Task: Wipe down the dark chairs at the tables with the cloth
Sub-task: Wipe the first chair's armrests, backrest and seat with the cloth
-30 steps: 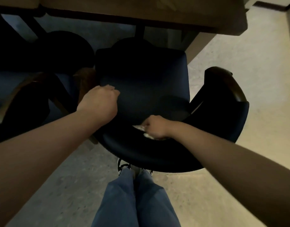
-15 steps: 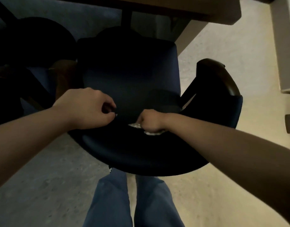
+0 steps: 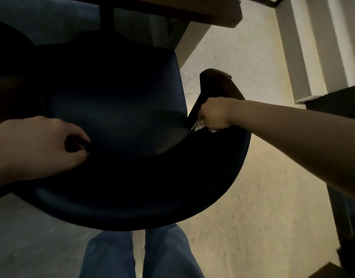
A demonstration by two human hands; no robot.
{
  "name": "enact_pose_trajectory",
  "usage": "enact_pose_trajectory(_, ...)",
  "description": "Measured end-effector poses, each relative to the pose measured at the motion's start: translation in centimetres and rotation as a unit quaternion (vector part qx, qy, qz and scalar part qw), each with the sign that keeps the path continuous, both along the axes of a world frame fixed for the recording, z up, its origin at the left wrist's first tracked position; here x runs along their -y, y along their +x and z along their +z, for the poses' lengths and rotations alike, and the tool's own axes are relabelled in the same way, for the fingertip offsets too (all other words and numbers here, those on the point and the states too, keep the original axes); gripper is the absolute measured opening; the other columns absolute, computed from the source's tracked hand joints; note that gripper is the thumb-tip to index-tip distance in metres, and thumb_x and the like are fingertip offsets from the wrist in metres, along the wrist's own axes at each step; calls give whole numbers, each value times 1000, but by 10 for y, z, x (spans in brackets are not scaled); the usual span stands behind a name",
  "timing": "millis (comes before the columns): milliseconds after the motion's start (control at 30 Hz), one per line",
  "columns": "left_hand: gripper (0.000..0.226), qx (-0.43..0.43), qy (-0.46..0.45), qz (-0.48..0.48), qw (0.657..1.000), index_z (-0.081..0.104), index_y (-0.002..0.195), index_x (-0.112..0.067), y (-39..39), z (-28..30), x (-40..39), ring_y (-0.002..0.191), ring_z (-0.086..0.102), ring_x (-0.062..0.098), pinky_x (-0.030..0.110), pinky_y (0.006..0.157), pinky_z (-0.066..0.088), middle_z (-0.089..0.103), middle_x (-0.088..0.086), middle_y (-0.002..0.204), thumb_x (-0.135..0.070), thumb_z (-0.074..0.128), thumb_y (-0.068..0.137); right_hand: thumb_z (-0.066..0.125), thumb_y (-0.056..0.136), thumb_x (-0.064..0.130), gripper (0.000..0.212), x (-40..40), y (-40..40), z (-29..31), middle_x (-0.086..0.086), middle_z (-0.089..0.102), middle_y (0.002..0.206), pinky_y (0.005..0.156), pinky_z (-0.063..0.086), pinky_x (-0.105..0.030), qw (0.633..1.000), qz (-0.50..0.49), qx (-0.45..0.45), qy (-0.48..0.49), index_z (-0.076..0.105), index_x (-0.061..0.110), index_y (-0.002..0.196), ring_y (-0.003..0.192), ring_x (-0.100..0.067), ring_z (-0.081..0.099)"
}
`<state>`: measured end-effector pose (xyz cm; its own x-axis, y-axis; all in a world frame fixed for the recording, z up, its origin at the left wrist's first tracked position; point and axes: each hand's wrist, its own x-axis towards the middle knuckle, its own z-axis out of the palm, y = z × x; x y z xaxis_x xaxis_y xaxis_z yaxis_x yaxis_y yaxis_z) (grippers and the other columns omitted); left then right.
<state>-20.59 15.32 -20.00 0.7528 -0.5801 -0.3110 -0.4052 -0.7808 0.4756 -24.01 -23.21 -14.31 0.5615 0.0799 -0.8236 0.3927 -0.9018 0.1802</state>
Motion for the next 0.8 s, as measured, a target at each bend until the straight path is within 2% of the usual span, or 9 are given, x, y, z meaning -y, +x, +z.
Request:
enact_pose_trajectory(100,31,8,5,-9,1000,46,85,-75,1,-2,1,58,63,3,32,59,58,57,-36,63,-67,52,56,46,92,22,28,11,-19,21,-8,68,107,85,48,-34,997,-20,67,39,69,11,104,96,-27,61)
enact_pose_trajectory(233,27,18,12,-18,1000,47,84,-73,4,-6,-1,60,63,1,32,60,58,54,-39,62,-69,52,58,43,91,12,33,4,-51,51,-12,65,117,93,45,-38,974,-132,144,112,70,7,109,106,-28,59)
enact_pose_trajectory(367,25,18,16,1,1000,48,85,-71,5,-7,-1,63,62,-3,30,60,58,57,-40,65,-70,50,60,42,90,15,31,-34,-89,54,-13,65,111,87,47,-38,952,-186,228,79,68,7,106,102,-29,60)
enact_pose_trajectory(433,25,15,11,9,1000,49,84,-71,4,-4,-1,63,62,-3,31,60,58,57,-39,64,-69,51,60,43,90,20,29,-65,-104,54,-10,66,106,79,49,-32,942,-232,232,74,67,12,103,95,-29,62)
enact_pose_trajectory(600,27,6,23,20,1000,50,83,-69,2,14,6,61,60,1,33,62,58,58,-38,65,-67,48,57,43,88,23,25,-137,-116,60,-4,67,92,62,36,-30,918,-309,212,126,67,17,91,82,-28,63)
enact_pose_trajectory(667,27,-4,23,25,999,51,82,-67,0,20,8,60,58,0,33,64,58,59,-37,66,-68,44,56,44,88,23,21,-166,-117,60,-6,67,85,55,33,-27,895,-356,200,177,64,16,83,80,-30,63)
enact_pose_trajectory(733,28,-11,29,37,999,54,77,-60,0,24,10,68,62,7,35,70,57,63,-33,72,-67,40,55,48,90,27,23,-196,-109,54,-7,65,80,47,25,-24,870,-386,191,239,58,15,74,77,-29,62)
enact_pose_trajectory(800,30,-17,30,54,998,54,73,-52,0,26,12,79,64,12,37,75,57,65,-27,79,-66,37,53,52,92,29,29,-222,-90,45,-11,63,79,51,31,-24,837,-430,168,294,52,14,67,77,-31,62)
